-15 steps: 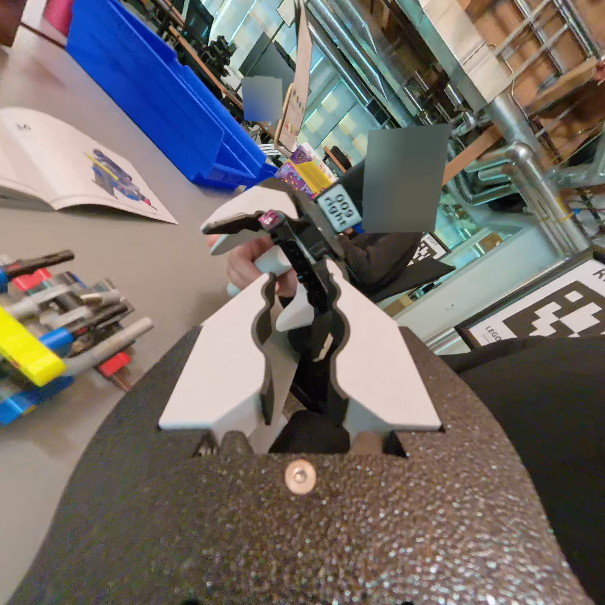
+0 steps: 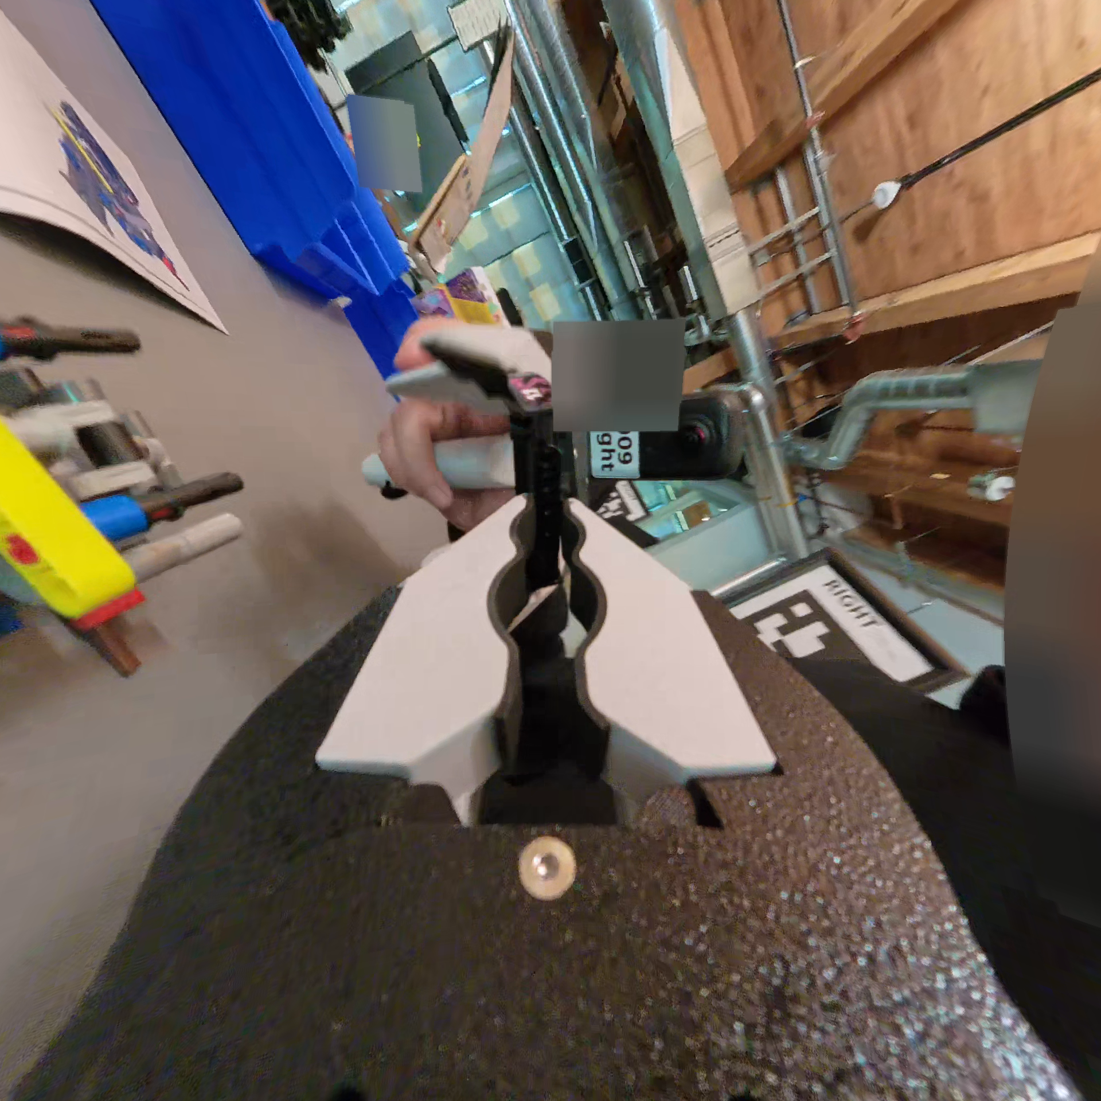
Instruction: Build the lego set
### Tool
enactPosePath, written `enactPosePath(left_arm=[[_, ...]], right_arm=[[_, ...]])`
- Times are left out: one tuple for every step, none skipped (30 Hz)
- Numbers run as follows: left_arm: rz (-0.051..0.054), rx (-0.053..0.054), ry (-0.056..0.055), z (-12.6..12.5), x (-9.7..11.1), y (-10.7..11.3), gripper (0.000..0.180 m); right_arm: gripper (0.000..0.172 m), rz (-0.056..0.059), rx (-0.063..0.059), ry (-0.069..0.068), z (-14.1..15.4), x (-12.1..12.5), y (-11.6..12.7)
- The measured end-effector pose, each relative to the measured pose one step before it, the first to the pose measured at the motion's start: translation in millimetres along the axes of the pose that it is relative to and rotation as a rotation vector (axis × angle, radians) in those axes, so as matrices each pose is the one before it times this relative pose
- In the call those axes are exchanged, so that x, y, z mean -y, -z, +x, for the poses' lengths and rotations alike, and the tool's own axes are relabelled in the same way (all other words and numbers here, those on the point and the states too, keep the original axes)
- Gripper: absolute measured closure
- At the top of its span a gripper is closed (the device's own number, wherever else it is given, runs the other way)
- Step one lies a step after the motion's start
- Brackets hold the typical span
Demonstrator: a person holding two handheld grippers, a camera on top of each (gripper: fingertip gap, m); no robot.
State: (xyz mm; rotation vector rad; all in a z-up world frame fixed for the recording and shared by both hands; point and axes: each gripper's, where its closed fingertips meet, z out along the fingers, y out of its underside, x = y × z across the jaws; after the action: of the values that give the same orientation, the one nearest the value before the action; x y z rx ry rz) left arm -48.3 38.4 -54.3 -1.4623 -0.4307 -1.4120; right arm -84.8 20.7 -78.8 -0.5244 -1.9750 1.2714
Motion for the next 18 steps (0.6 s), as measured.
enactPosePath(left_arm=[[-0.0052, -0.0109, 0.0383, -1.07, -1.67, 0.22, 0.176], [-0.0069, -0.0018, 0.0237, -2.69, -1.96, 0.2, 0.176], [-0.0125, 0.0021, 0.0122, -3.2, -2.13, 0.5, 0.176], [-0.0148, -0.0041, 0.0151, -1.96, -2.03, 0.55, 0.176], [-0.0174, -0.006, 0.0157, -1.32, -1.92, 0.47, 0.176], [-0.0215, -0.0017, 0.0086, -1.4, -2.2, 0.38, 0.176], [-0.0279, -0.0021, 0.0041, -0.87, -2.92, 0.22, 0.176], [-0.0288, -0.0079, 0.0059, 0.22, -3.04, -0.05, 0.176], [-0.0235, -0.0095, 0.0086, 1.02, -2.51, 0.01, 0.176], [-0.0146, -0.0055, 0.0105, 0.82, -1.41, 0.23, 0.176], [-0.0081, -0.005, 0.0085, 0.89, -0.74, 0.25, 0.176], [-0.0004, -0.0076, 0.0111, 1.16, 0.27, 0.34, 0.176], [0.0007, -0.0105, 0.0127, 1.34, 0.25, 0.43, 0.176], [0.0092, -0.0091, 0.0095, 0.97, 1.33, 0.86, 0.176], [0.0149, -0.0105, 0.0098, 1.05, 1.9, 0.89, 0.176], [0.0122, -0.0128, 0.0081, 1.48, 1.38, 0.85, 0.176], [0.0116, -0.0115, 0.0037, 1.58, 1.34, 1.06, 0.176], [0.0139, -0.0055, -0.0001, 1.06, 1.69, 1.05, 0.176]], right_arm=[[0.086, -0.001, -0.031, 0.0313, 3.66, 0.22, 2.02], [0.079, -0.003, -0.0237, 0.0368, 2.2, 0.26, 2.39], [0.074, -0.0077, -0.0215, 0.0345, 2.17, 0.06, 2.15], [0.068, -0.0116, -0.0098, 0.0172, 0.8, -0.11, 1.45], [0.066, -0.0135, 0.0104, 0.0, -1.71, -0.36, 0.72], [0.067, -0.0136, 0.0276, -0.001, -4.03, -0.68, -0.06], [0.069, -0.0114, 0.0297, 0.0072, -4.66, -0.56, -0.92], [0.072, -0.0119, 0.0388, 0.008, -6.07, -0.65, -1.34], [0.075, -0.0169, 0.0343, 0.0031, -4.8, -1.25, -1.72], [0.077, -0.0144, 0.0261, 0.0005, -3.3, -1.03, -1.49], [0.083, -0.0011, 0.0224, 0.0001, -2.92, 0.65, -1.3], [0.091, 0.0097, 0.0247, -0.0038, -3.5, 2.07, -1.31], [0.095, 0.0109, 0.0151, -0.0114, -1.84, 1.97, -1.23], [0.095, 0.0093, 0.0001, -0.0123, 0.9, 1.23, -0.75], [0.095, 0.0096, -0.0122, -0.004, 2.36, 1.18, -0.48], [0.096, 0.016, -0.0136, -0.0031, 1.93, 2.06, -0.67], [0.095, 0.0199, -0.0135, -0.0077, 1.68, 2.61, -0.7], [0.096, 0.0114, -0.0119, -0.0047, 1.81, 1.64, -1.16]])
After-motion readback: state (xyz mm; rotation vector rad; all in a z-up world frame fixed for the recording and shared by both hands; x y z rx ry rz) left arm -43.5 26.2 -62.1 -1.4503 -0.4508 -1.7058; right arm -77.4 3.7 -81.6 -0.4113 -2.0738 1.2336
